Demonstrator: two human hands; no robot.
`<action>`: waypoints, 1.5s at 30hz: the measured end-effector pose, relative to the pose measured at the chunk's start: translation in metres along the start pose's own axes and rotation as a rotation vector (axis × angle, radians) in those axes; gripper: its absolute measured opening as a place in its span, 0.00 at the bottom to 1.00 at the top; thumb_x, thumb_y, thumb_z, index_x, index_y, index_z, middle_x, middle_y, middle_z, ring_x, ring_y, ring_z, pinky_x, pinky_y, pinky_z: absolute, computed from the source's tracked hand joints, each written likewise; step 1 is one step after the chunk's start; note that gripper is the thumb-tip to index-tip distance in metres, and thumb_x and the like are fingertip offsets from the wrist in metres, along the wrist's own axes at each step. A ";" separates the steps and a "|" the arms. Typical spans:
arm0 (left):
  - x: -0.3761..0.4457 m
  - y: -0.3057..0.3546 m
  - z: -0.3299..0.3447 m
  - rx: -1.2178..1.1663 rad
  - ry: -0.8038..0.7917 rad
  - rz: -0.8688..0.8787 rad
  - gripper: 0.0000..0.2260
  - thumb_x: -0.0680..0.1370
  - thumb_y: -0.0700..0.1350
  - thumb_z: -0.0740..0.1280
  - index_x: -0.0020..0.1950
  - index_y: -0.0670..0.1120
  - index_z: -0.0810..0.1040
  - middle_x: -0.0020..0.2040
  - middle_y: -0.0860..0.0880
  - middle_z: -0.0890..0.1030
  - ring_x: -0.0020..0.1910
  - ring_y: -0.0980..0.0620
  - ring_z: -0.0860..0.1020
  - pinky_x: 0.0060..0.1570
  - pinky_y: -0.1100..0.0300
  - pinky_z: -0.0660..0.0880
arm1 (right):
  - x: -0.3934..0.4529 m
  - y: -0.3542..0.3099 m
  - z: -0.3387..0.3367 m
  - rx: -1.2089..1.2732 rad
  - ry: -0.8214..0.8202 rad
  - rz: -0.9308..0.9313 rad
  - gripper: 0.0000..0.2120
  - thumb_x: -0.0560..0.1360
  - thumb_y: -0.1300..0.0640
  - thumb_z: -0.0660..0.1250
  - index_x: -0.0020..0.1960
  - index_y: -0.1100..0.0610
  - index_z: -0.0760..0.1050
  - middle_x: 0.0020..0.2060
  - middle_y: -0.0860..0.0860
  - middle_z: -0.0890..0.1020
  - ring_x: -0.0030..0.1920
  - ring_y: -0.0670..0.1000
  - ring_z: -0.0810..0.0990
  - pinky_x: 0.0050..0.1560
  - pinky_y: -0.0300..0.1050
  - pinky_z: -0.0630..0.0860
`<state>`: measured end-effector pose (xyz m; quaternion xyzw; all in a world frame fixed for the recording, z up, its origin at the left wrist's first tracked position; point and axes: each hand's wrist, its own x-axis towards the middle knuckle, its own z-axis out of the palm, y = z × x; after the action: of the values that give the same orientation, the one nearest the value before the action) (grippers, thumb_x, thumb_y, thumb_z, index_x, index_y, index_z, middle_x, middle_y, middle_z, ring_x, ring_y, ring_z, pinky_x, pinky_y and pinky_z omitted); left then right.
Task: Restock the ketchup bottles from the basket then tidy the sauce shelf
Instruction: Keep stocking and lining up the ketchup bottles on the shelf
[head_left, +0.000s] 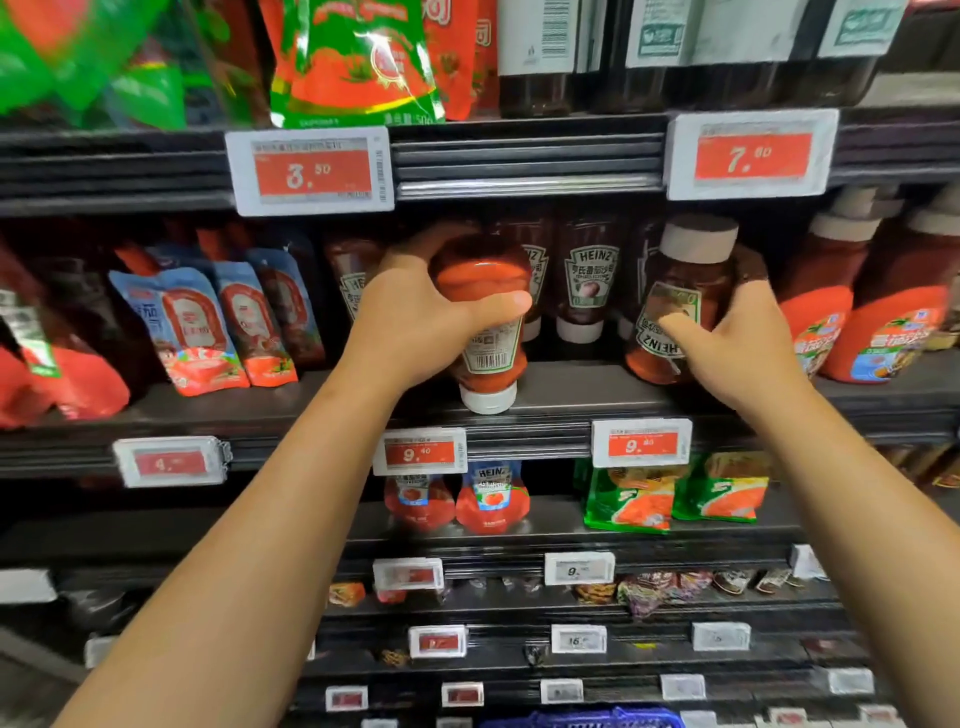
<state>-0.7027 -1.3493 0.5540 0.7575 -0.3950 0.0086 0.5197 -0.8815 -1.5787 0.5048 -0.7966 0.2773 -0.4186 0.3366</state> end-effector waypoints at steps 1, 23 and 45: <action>0.001 0.001 0.000 0.018 -0.003 -0.001 0.37 0.60 0.67 0.77 0.67 0.61 0.74 0.61 0.55 0.81 0.57 0.54 0.80 0.58 0.52 0.79 | -0.005 0.000 -0.004 -0.064 -0.036 0.021 0.35 0.71 0.45 0.76 0.72 0.52 0.64 0.55 0.41 0.80 0.54 0.45 0.79 0.54 0.42 0.73; 0.030 0.020 -0.024 0.696 -0.239 0.074 0.38 0.71 0.70 0.68 0.76 0.56 0.63 0.74 0.47 0.70 0.69 0.44 0.70 0.54 0.58 0.64 | -0.029 -0.089 0.113 -0.051 -0.362 -0.057 0.25 0.67 0.38 0.78 0.57 0.52 0.79 0.46 0.46 0.83 0.47 0.47 0.81 0.39 0.39 0.74; 0.047 0.024 -0.042 0.853 -0.370 -0.096 0.17 0.85 0.51 0.56 0.37 0.48 0.66 0.37 0.48 0.71 0.31 0.55 0.66 0.29 0.60 0.61 | -0.013 -0.072 0.106 0.221 -0.388 -0.019 0.22 0.70 0.52 0.79 0.58 0.41 0.73 0.47 0.41 0.87 0.48 0.38 0.84 0.49 0.37 0.79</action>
<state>-0.6687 -1.3472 0.6122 0.9097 -0.4068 0.0110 0.0825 -0.7859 -1.4925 0.5086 -0.8231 0.1523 -0.2882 0.4650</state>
